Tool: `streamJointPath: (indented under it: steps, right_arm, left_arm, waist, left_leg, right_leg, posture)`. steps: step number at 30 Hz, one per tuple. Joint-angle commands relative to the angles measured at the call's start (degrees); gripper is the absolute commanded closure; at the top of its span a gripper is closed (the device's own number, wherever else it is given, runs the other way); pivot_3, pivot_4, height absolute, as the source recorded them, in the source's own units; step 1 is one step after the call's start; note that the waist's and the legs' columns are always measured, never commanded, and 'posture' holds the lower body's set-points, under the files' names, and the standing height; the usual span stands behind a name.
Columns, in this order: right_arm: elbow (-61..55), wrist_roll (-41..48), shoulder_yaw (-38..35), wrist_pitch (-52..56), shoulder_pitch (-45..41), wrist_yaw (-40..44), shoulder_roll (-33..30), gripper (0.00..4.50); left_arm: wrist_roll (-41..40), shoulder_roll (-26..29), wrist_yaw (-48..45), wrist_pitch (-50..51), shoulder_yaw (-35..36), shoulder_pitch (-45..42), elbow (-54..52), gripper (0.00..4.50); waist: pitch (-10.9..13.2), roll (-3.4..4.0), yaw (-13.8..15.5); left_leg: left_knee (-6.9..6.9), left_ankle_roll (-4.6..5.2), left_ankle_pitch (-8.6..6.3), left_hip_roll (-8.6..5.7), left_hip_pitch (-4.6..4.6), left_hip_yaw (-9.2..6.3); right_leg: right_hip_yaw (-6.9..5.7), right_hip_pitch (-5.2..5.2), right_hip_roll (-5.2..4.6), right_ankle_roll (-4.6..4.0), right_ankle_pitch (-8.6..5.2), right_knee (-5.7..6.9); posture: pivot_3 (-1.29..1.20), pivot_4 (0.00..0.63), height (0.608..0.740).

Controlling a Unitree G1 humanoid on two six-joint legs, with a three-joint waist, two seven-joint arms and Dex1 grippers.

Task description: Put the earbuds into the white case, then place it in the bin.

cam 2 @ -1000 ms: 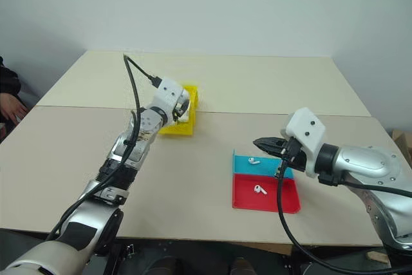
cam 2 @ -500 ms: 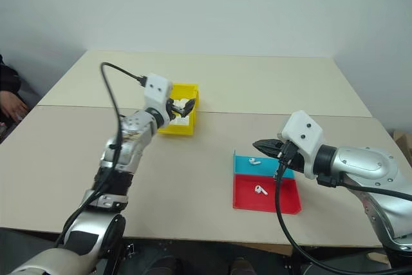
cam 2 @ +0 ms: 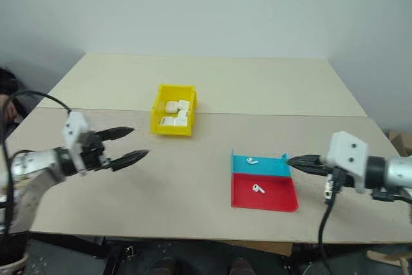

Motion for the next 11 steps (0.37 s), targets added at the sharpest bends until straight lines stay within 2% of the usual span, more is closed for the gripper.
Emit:
streamJointPath:
  steps: [1,5,11]
  right_arm:
    - [2.4,-0.4,-5.8,-3.2,0.9,3.9,-2.1,4.50]
    - [5.0,0.5,-8.1,-3.0,1.3,7.3,-3.7,4.50]
    - [5.6,-0.3,-6.4,-3.1,-0.2,6.5,-3.6,4.50]
  left_arm:
    - [-3.7,4.3,-5.2,-0.8,7.0,3.4,-3.1,0.02]
    - [-5.6,5.8,-6.8,-0.8,12.4,9.0,-5.2,0.02]
    - [-6.4,5.0,-5.1,-1.0,14.0,12.7,-8.6,0.02]
  waist:
    - [0.0,0.00,0.1]
    - [0.0,0.00,0.0]
    - [0.0,0.00,-0.1]
  left_leg:
    - [0.00,0.00,0.00,-0.01,0.07,0.03]
    - [0.00,0.00,0.00,0.04,0.11,0.11]
    - [-0.02,0.00,0.00,0.06,0.10,0.13]
  right_leg:
    - [0.00,0.06,-0.02,0.00,0.00,-0.02]
    - [0.04,0.05,-0.02,0.00,-0.01,-0.02]
    - [0.06,0.03,-0.01,-0.02,-0.02,-0.02]
  posture:
    - [0.00,0.150,0.740]
    - [0.00,0.150,0.740]
    - [0.00,0.150,0.740]
